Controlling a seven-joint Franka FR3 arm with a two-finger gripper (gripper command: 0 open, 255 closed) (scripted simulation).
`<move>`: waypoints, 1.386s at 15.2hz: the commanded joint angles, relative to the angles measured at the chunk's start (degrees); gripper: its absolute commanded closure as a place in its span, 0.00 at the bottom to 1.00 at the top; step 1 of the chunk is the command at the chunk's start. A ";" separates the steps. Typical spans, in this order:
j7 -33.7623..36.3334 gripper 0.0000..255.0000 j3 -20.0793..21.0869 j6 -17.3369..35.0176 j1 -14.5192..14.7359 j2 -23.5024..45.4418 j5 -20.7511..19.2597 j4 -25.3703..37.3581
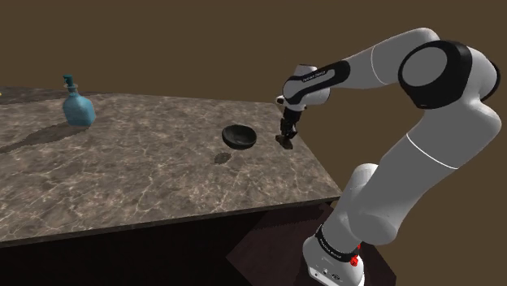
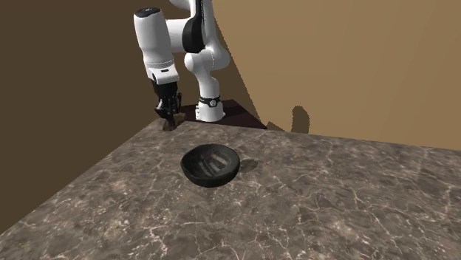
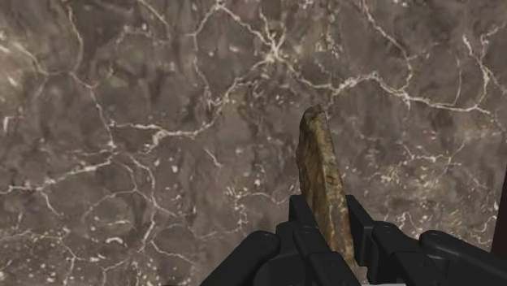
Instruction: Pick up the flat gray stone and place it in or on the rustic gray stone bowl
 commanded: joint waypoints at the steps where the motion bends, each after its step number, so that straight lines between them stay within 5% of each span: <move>1: 0.97 1.00 0.45 -1.71 -0.25 -1.63 -1.20 0.43; 8: 2.76 1.00 1.82 -7.15 -0.77 -5.12 -3.18 3.03; 14: 2.23 1.00 2.78 -7.70 3.87 6.64 6.47 12.61; 21: 1.68 1.00 5.82 -11.59 4.57 20.87 16.77 27.16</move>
